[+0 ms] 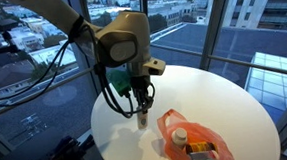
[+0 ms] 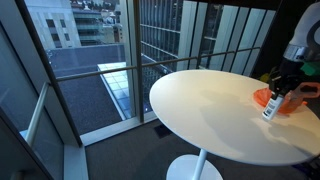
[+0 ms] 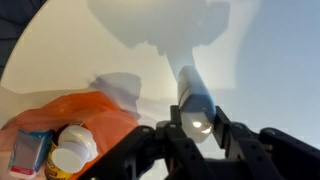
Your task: Remove the roll on stick from the plastic bag and put it on the table
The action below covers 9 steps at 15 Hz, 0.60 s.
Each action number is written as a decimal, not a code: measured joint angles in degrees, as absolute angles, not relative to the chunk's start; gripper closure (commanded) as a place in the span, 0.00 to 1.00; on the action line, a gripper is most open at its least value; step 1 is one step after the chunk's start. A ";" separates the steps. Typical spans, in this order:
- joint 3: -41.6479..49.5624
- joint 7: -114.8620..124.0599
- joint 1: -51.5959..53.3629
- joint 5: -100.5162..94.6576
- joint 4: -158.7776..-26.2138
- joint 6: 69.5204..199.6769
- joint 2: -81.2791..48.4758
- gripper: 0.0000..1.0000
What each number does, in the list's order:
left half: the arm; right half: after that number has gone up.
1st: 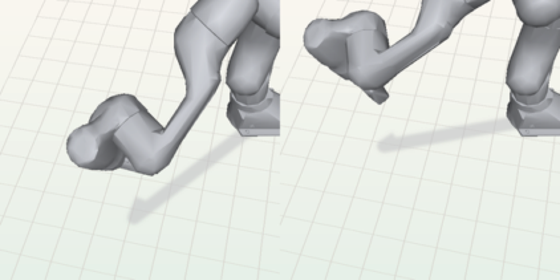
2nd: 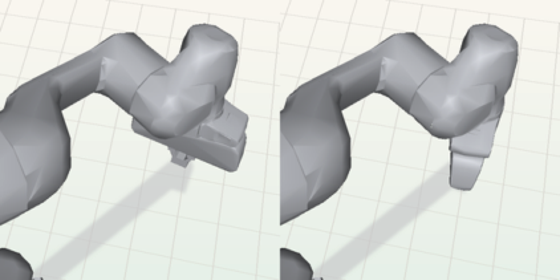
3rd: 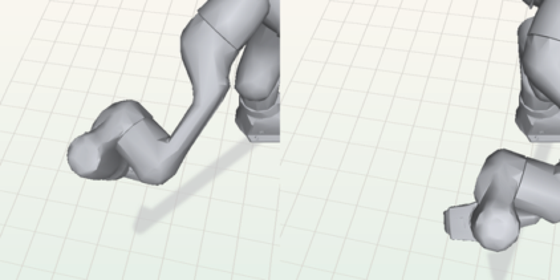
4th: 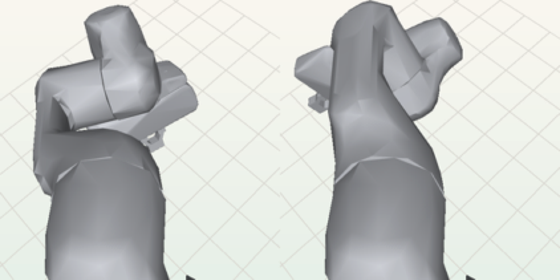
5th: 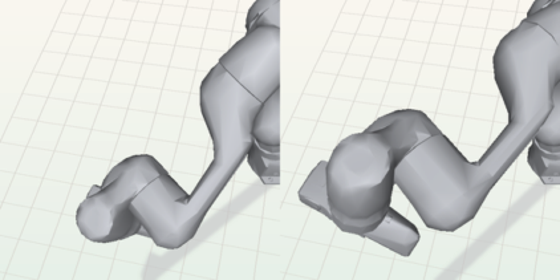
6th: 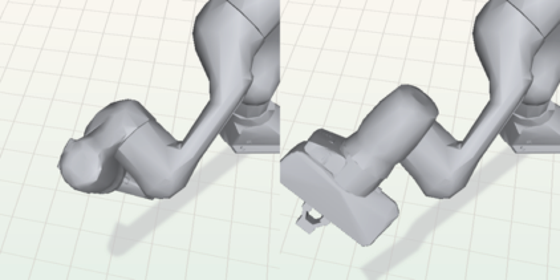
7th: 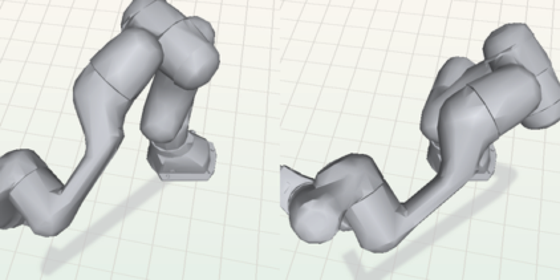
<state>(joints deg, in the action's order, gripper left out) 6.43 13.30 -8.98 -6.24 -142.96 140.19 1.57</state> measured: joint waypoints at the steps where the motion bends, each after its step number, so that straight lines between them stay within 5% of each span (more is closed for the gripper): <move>1: 6.52 13.31 -8.98 -6.60 -142.81 140.64 0.39 0.89; 2: 6.62 13.32 -8.98 -6.94 -142.63 141.06 -0.61 0.88; 3: 6.73 13.32 -8.98 -7.24 -142.49 141.69 -1.43 0.40; 5: 6.92 13.32 -8.98 -7.52 -142.18 142.52 -1.80 0.33; 9: 7.29 13.26 -8.98 -7.59 -142.18 143.47 -1.59 0.02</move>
<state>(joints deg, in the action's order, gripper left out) 7.29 13.26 -8.98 -7.59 -142.18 143.47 -1.59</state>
